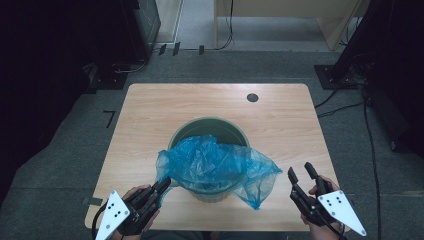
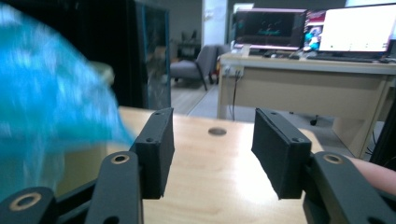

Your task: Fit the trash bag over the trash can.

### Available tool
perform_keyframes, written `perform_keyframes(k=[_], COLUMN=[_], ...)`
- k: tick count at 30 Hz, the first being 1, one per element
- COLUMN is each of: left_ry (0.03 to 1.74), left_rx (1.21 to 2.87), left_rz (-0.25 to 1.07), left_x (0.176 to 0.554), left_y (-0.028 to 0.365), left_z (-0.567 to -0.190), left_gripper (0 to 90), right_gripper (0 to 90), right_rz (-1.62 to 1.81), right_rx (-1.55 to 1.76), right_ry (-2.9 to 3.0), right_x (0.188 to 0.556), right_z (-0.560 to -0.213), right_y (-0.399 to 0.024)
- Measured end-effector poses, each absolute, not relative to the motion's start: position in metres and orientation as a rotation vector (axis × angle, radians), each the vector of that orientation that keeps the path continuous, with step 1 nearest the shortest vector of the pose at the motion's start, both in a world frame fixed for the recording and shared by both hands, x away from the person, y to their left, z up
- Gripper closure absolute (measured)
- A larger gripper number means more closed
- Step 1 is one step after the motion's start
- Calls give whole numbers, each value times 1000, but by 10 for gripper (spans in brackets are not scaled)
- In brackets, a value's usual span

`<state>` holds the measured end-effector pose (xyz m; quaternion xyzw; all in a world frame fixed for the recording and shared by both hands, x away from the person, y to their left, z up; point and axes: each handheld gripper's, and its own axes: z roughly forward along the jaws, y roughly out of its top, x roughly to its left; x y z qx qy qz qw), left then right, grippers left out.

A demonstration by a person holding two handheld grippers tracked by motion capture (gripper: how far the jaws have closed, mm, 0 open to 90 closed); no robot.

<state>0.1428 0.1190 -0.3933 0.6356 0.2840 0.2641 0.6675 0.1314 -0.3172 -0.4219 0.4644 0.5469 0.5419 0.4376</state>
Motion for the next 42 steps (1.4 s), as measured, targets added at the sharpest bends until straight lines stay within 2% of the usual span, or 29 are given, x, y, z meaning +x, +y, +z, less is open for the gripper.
perform_keyframes(k=[5,13,17,18,19,20,21,23,25,28,29,30,31,33,34,36,38,41,42], left_ry=[641,644,645,645,645,644,645,647,649,650,649,649,649,647,645,642,640,641,641], left_rx=[1433,1428,1423,1420,1418,1415,1412,1409,1408,1406,1405,1405,1404,1402,1402,1402,1402,1398,1398], left_rz=[596,599,601,599,599,600,601,600,598,597,596,596,595,589,589,589,590,591,590], left_x=[144,144,143,143,143,143,143,143,144,144,144,144,144,144,143,143,143,143,143], left_y=[119,118,119,119,119,119,120,121,121,121,121,121,122,121,121,121,121,122,122], left_z=[-393,-393,-392,-392,-392,-391,-391,-391,-391,-391,-391,-391,-391,-391,-391,-391,-391,-391,-391], left_gripper=[900,900,899,900,900,900,900,900,900,900,899,900,900,900,899,900,900,900,900], right_gripper=[517,502,432,367,367,300,300,229,229,288,338,473,524,551,622,626,571,371,365], right_rz=[1450,1549,1586,1594,1594,1598,1598,1583,1575,1571,1573,1571,1565,1555,1540,1540,1585,1605,1573], right_rx=[1085,986,974,972,972,960,960,972,973,987,983,970,965,966,969,974,963,954,960], right_ry=[1322,1404,1443,1459,1459,1467,1467,1491,1500,1516,1518,1534,1545,1555,1565,1566,1561,1576,1588], right_x=[116,106,108,109,109,108,108,110,111,114,115,116,116,117,118,119,118,117,118], right_z=[-404,-398,-402,-407,-407,-413,-413,-418,-420,-423,-424,-426,-427,-427,-428,-428,-428,-427,-429], right_y=[-297,-253,-238,-233,-233,-228,-228,-224,-224,-225,-225,-225,-225,-224,-222,-222,-223,-222,-221])
